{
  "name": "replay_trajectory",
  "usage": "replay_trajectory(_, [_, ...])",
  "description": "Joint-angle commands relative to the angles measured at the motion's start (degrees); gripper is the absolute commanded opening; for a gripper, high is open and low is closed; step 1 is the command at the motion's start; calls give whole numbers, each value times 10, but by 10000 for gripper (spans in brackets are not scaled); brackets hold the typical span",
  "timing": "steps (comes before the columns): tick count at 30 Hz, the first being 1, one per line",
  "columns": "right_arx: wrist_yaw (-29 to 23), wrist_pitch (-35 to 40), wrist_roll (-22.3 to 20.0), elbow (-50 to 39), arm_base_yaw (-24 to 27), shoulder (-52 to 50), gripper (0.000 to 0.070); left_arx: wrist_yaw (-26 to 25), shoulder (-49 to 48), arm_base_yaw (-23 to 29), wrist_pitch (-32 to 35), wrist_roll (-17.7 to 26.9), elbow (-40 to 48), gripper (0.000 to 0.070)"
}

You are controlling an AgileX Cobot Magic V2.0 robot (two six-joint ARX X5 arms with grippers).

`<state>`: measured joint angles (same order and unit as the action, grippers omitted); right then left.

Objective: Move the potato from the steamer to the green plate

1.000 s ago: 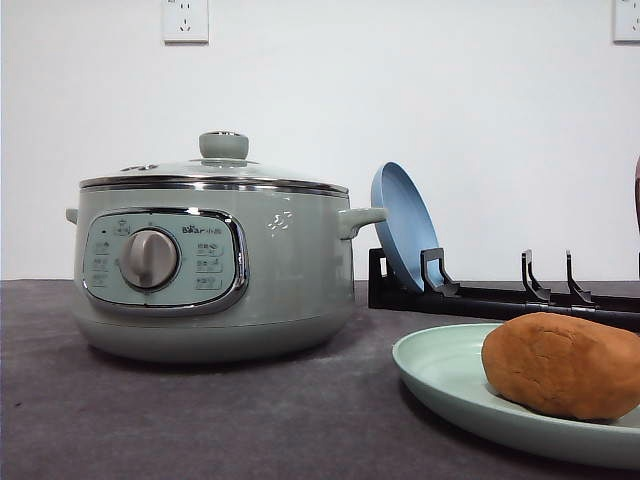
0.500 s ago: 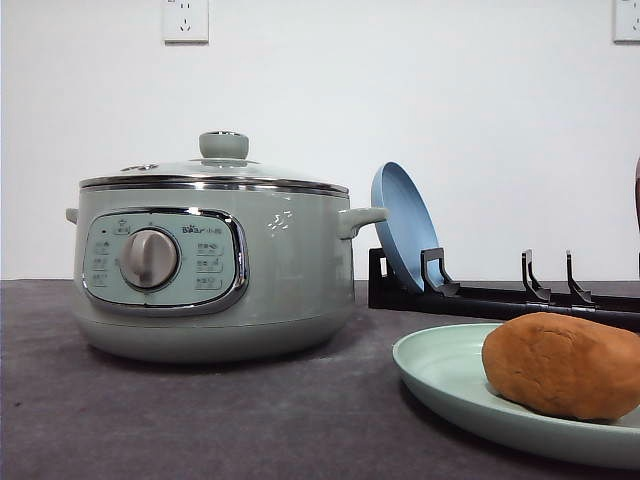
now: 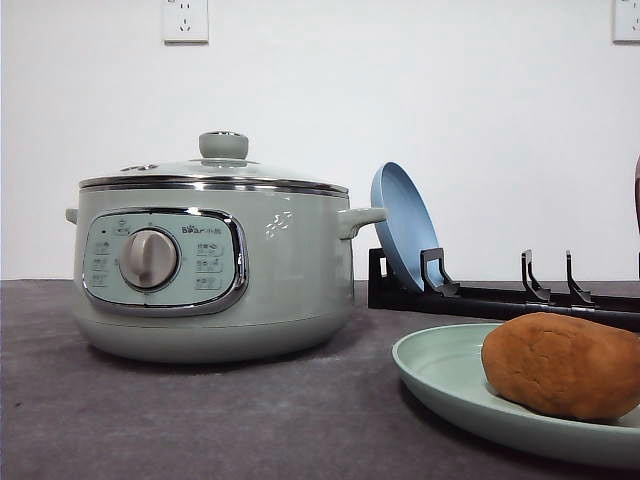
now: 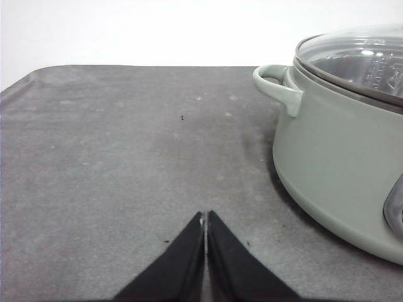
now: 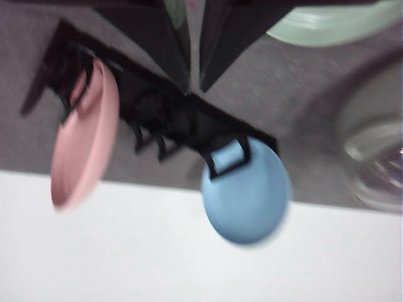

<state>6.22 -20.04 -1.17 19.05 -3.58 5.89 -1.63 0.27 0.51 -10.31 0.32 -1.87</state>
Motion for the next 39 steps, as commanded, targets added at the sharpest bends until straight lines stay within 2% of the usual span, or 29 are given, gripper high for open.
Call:
replay_trajectory(1, [-1,35,-8,-37,13,-12,13,-3,-1,1,-4,-4,12,0])
replay_trajectory(6, [-4,85,-8,-116,40,-44,13,-3,-1,1,-4,-4,12,0])
replay_trajectory(15, [-7,125,-4,-183,45,-57,13,-3,-1,1,-4,-4,12,0])
replay_trajectory(39, [-17,110,-8,-184,49,-57,13,-3,-1,1,-4,-4,12,0])
